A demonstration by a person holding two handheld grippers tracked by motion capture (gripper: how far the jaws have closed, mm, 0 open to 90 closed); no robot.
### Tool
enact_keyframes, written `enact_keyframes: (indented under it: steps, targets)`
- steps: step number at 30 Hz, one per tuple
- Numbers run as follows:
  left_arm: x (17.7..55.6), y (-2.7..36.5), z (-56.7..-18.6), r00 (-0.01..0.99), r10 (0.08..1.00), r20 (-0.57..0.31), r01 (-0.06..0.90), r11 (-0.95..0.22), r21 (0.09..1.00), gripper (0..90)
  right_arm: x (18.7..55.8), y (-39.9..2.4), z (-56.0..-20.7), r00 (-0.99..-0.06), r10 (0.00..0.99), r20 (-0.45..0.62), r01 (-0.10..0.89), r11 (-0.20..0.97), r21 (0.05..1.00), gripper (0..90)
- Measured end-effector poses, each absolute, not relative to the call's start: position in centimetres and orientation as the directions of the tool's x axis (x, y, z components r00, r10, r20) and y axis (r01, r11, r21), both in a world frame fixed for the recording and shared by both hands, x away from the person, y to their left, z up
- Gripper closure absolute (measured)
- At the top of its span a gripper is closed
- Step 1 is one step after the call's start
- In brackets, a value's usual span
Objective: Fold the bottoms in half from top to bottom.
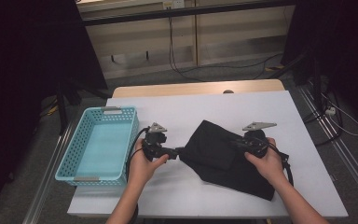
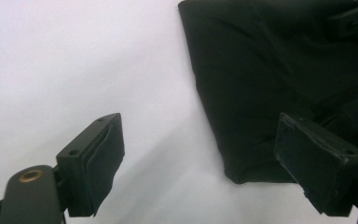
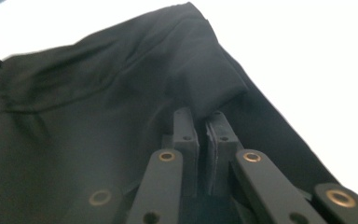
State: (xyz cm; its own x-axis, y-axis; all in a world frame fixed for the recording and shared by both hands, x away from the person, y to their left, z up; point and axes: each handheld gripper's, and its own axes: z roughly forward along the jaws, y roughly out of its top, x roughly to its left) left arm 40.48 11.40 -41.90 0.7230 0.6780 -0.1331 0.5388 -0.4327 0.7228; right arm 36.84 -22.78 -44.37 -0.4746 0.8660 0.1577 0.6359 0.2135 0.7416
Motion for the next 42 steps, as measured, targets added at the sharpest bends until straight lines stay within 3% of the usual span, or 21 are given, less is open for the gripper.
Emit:
enact_keyframes:
  steps: [20,42]
  targets:
    - [40.5,11.7,-41.8,0.729,0.675,-0.112,0.528,-0.451,0.72,13.0,35.4,-24.3,-41.8,-0.476,0.851,0.224,0.618,0.142,0.773,85.2]
    - [40.5,10.9,-41.7,0.75,0.652,-0.113,0.516,-0.469,0.717,12.3,33.4,-26.3,-41.5,-0.464,0.854,0.235,0.613,0.119,0.781,85.2]
